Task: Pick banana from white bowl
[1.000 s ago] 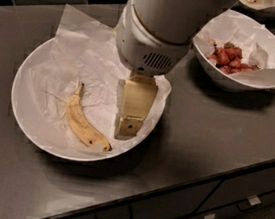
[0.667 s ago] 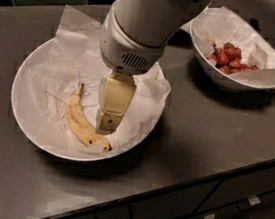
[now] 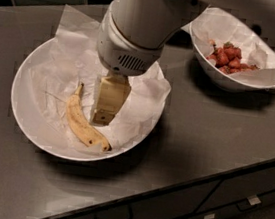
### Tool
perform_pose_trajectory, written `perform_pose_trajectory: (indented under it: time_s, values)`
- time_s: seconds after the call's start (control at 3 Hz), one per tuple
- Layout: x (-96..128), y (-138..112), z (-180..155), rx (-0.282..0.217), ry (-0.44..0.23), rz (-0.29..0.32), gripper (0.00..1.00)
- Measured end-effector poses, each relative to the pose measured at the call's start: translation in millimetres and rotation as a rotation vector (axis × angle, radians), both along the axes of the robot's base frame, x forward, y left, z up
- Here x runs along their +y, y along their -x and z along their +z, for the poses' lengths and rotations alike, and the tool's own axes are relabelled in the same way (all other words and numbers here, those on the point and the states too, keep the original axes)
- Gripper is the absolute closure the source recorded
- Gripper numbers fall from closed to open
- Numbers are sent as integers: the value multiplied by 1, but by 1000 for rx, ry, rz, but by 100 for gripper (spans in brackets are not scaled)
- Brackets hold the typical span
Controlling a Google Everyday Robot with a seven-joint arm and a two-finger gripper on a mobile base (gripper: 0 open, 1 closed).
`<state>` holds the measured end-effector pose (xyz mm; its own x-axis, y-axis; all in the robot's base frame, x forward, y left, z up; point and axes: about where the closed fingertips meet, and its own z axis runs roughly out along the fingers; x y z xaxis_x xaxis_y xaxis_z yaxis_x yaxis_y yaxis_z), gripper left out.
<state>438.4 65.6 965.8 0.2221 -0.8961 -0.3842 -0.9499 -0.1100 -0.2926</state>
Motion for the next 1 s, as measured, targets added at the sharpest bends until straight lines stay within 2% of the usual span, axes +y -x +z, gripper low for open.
perform_pose_trajectory:
  time_s: [0.33, 0.67, 1.0]
  values:
    - [3, -4, -9, -7, -51, -44, 34]
    - [11, -14, -15, -15, -78, -69, 30]
    - [21, -28, -22, -10, -92, -68, 28]
